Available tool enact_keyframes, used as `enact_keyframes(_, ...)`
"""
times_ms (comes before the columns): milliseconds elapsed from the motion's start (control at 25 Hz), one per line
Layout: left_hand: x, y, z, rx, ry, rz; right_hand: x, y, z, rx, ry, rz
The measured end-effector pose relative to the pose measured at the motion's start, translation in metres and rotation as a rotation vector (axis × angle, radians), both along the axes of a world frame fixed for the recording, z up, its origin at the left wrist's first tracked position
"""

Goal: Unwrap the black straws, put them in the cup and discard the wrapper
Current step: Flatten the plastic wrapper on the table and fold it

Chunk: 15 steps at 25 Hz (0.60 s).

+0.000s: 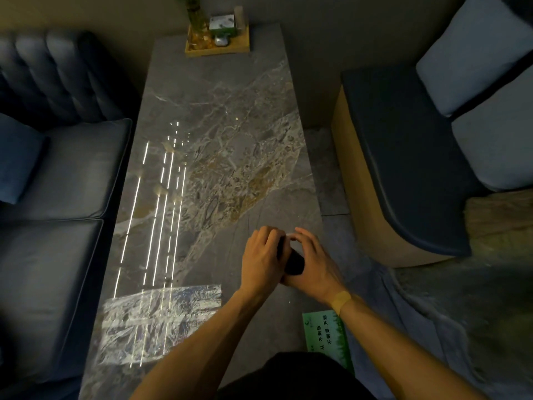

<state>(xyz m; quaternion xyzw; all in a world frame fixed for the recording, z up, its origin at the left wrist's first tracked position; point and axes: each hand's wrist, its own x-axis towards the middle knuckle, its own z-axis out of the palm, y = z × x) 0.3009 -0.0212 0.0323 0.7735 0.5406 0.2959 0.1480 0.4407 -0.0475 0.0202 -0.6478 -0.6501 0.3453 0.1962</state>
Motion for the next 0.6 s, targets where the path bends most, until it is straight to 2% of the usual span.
enact_keyframes(200,0.004,-0.007,-0.002,-0.062,0.019,0.112,0.001,0.001,0.003,-0.029,-0.011,0.006)
enact_keyframes(360,0.001,-0.006,0.001,-0.099,0.076,0.107,0.003,0.002,0.005,-0.016,-0.021,0.041)
enact_keyframes(600,-0.011,-0.011,0.007,-0.202,-0.088,0.05,0.011,0.003,0.01,0.035,-0.053,0.057)
